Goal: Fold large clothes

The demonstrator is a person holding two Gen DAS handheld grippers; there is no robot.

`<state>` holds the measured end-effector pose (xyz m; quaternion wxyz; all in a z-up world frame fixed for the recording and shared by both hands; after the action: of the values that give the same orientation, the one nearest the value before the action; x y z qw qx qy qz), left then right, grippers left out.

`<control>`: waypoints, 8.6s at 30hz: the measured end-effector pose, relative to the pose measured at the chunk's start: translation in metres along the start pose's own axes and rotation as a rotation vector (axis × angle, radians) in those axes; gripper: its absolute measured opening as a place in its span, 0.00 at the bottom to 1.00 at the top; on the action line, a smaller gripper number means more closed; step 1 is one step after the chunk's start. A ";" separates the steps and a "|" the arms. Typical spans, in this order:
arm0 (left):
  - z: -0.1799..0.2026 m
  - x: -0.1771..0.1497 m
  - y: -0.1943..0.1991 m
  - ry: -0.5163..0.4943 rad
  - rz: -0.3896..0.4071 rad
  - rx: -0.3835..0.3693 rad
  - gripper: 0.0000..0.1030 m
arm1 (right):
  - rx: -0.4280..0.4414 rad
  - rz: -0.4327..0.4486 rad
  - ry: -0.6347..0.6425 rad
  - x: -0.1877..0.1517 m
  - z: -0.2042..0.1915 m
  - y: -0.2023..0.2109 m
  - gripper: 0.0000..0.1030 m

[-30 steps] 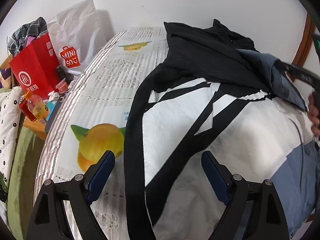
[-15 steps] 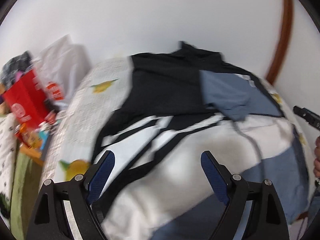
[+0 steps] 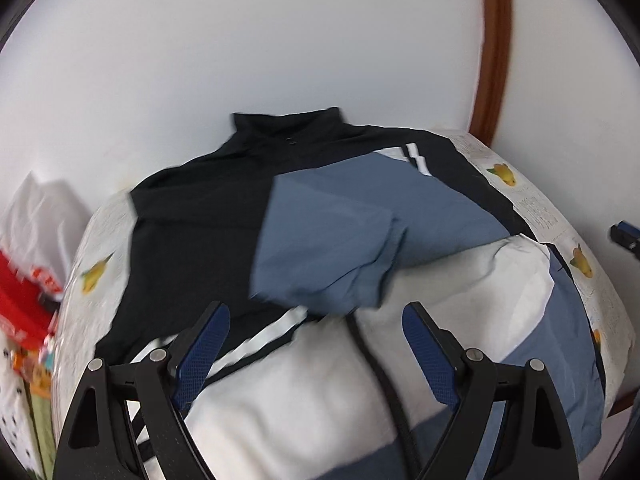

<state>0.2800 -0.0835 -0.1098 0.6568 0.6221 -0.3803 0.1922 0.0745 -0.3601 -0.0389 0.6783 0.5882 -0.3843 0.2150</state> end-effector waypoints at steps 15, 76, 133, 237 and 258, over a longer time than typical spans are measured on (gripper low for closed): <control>0.037 0.001 -0.107 -0.080 -0.141 0.016 0.74 | -0.041 0.021 0.004 -0.008 0.046 -0.016 0.60; -0.177 -0.012 -0.012 0.272 -0.058 0.175 0.52 | -0.086 -0.040 0.027 0.013 -0.054 -0.076 0.60; -0.176 -0.184 0.167 0.404 0.081 -0.027 0.04 | 0.021 0.037 -0.081 -0.115 -0.007 0.088 0.03; -0.225 -0.171 0.062 0.417 -0.088 0.020 0.09 | 0.036 -0.183 -0.041 -0.078 0.015 -0.052 0.06; -0.211 -0.186 0.098 0.404 -0.090 0.067 0.18 | -0.087 -0.113 -0.003 -0.091 0.032 0.018 0.18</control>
<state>0.1454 0.1753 -0.1679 0.7065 0.6090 -0.2061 0.2959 -0.0035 -0.3724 -0.0978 0.7138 0.5793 -0.3602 0.1587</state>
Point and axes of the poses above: each gripper's, at about its wrist camera, not at the fingertips, and y roughly against the way its jaws point, z to its right, x to its top, the point moved 2 cm from there along -y, roughly the way its jaws point, and after that the axes turned 5 degrees about z, right-handed, at the moved point
